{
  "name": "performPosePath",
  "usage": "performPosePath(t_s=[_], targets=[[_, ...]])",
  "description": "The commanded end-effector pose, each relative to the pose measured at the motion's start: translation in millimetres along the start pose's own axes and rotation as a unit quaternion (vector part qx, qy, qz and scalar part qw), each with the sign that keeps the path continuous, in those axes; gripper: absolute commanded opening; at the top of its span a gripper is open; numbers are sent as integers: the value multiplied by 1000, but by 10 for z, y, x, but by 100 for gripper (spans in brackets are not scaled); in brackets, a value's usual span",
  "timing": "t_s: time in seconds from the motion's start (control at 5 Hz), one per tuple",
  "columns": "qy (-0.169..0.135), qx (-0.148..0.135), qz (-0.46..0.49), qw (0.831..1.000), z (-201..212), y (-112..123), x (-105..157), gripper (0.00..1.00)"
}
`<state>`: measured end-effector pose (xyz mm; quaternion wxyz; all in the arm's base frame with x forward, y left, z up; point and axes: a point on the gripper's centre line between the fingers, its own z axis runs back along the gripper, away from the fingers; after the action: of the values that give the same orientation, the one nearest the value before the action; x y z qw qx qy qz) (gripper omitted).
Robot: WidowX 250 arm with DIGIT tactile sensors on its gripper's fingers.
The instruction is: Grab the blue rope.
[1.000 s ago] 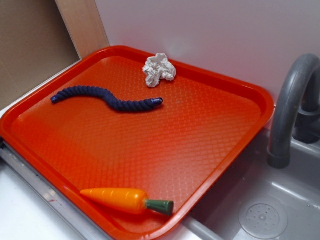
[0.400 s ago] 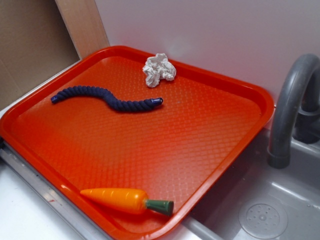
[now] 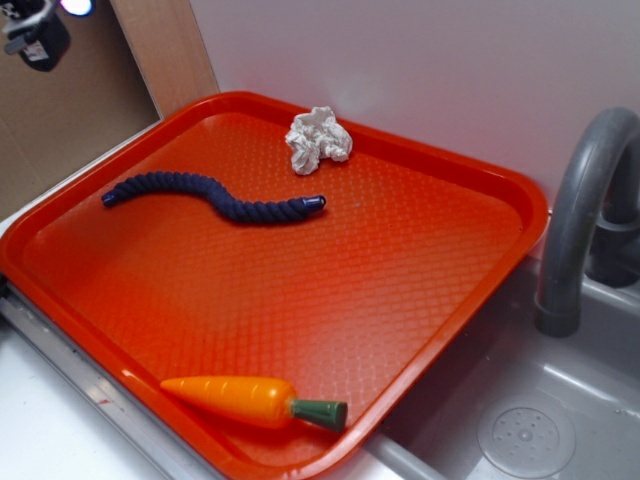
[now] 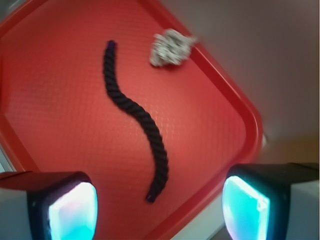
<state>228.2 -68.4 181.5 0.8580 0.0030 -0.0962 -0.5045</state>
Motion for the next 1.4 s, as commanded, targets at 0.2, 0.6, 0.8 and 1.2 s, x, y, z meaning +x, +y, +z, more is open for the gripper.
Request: performPosePath(t_s=[0.2,0.6,0.8,1.2], targets=[[97,-8,-217,971,-691,-553,494,100],[120,-18,-164,979,-1194,-657,857,100],[127,-11,-147,981,-1351,-608,913,100],[130,-10,-137,982,-1603,-679,944,100]])
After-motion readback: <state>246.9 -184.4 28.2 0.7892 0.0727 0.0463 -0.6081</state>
